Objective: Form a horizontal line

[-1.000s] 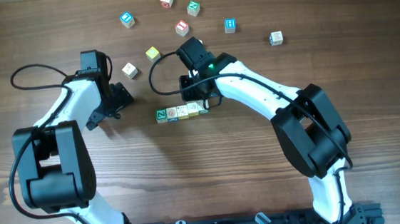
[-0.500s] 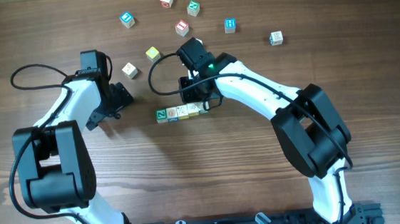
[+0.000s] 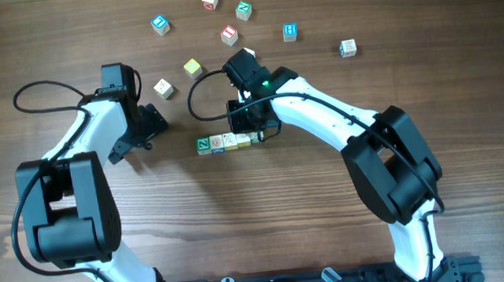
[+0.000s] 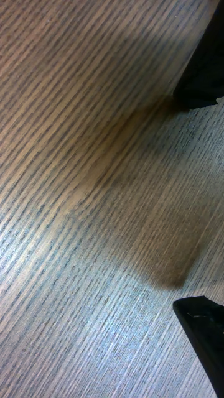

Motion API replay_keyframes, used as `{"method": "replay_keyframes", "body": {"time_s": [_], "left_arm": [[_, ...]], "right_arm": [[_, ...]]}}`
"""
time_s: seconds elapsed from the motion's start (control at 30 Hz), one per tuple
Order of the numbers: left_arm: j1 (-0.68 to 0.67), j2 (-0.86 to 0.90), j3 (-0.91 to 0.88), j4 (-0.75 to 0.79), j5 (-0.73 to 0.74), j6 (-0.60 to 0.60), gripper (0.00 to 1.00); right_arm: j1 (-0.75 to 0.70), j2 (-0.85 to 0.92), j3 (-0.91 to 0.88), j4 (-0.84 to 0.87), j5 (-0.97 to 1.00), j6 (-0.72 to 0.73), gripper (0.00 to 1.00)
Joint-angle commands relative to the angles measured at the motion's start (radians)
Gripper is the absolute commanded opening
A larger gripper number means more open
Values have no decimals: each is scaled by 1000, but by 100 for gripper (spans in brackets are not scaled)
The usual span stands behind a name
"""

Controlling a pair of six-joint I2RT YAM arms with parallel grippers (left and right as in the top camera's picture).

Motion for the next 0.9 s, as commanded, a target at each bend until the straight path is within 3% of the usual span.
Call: {"method": "replay_keyframes", "body": {"time_s": [0.0, 0.53, 0.7, 0.87], "left_arm": [[-3, 11, -5, -3, -6, -2, 100], [-3, 11, -5, -3, -6, -2, 100], [-3, 11, -5, -3, -6, -2, 100], [-3, 11, -5, -3, -6, -2, 100]], "right_arm": [[10, 11, 1, -5, -17, -3, 9], [10, 11, 1, -5, -37, -5, 10], [4, 11, 1, 70, 230, -5, 10], [-11, 11, 1, 21, 231, -5, 10]]}}
